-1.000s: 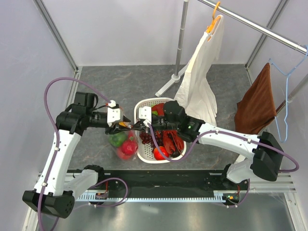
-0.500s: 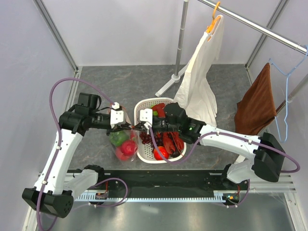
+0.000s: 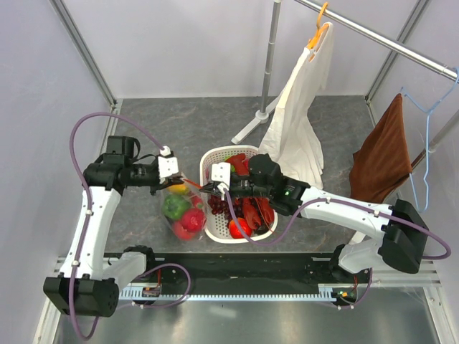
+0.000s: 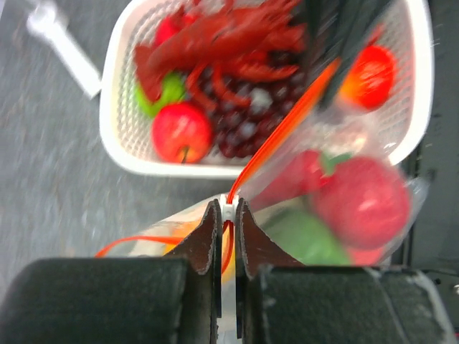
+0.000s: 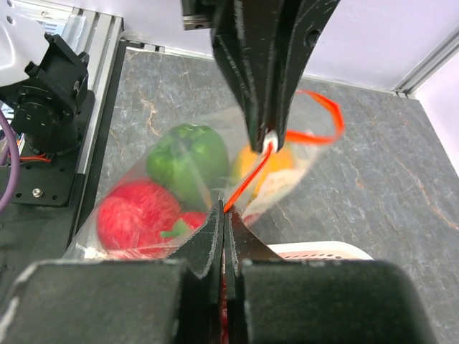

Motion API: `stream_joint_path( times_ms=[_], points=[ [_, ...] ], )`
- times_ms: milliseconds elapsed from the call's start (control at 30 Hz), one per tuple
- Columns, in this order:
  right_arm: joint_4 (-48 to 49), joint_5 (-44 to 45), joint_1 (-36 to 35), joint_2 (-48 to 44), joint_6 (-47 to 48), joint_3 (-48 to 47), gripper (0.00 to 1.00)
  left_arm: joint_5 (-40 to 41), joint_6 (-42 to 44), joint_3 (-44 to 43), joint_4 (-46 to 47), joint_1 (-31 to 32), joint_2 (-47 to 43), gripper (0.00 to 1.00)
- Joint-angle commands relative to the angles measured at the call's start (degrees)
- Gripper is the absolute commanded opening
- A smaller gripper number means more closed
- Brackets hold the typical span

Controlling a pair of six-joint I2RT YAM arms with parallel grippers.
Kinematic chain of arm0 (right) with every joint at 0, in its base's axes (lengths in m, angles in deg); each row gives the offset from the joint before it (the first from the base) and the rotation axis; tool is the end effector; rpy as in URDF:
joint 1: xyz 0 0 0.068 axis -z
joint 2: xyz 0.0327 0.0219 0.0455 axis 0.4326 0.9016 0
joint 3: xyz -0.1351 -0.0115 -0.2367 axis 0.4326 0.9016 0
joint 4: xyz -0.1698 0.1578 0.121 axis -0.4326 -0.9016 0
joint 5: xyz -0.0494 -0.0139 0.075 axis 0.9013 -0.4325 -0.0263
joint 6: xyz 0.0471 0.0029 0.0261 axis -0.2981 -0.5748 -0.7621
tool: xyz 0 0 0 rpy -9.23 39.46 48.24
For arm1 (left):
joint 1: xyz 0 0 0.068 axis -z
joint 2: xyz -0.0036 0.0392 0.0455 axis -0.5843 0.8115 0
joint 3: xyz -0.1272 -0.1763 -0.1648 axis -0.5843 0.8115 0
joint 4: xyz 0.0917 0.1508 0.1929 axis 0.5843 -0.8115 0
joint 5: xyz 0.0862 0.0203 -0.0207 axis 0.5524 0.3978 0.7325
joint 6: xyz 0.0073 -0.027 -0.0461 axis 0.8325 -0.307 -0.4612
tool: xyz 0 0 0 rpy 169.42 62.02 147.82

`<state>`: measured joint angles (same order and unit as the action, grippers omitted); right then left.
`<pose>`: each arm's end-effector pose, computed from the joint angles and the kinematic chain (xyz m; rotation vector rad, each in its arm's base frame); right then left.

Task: Place the food in the zip-top bag and seal the zipper
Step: Zip the zipper food storage bag at the center of the board.

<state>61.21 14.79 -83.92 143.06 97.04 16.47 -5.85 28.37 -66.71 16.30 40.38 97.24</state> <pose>0.1580 0.2848 0.3188 -1.3867 1.1577 0.8651 0.1694 -0.0422 0.3424 1.5179 1.5251 -0.5745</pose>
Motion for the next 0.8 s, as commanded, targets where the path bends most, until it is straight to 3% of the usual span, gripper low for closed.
stream_joint_path(
  times_ms=[0, 433, 767],
  points=[
    [3.9, -3.4, -0.3, -4.3, -0.6, 0.1, 0.00, 7.9, 7.9, -2.1, 2.7, -8.7, 2.6, 0.02],
    [6.7, -0.8, -0.3, -2.6, -1.2, -0.9, 0.00, 11.2, 19.1, -5.8, -4.4, -23.3, 3.0, 0.02],
    [5.5, 0.8, -0.2, -4.3, -0.3, 1.2, 0.00, 15.6, 22.2, -4.2, -1.0, -30.7, 4.1, 0.02]
  ],
)
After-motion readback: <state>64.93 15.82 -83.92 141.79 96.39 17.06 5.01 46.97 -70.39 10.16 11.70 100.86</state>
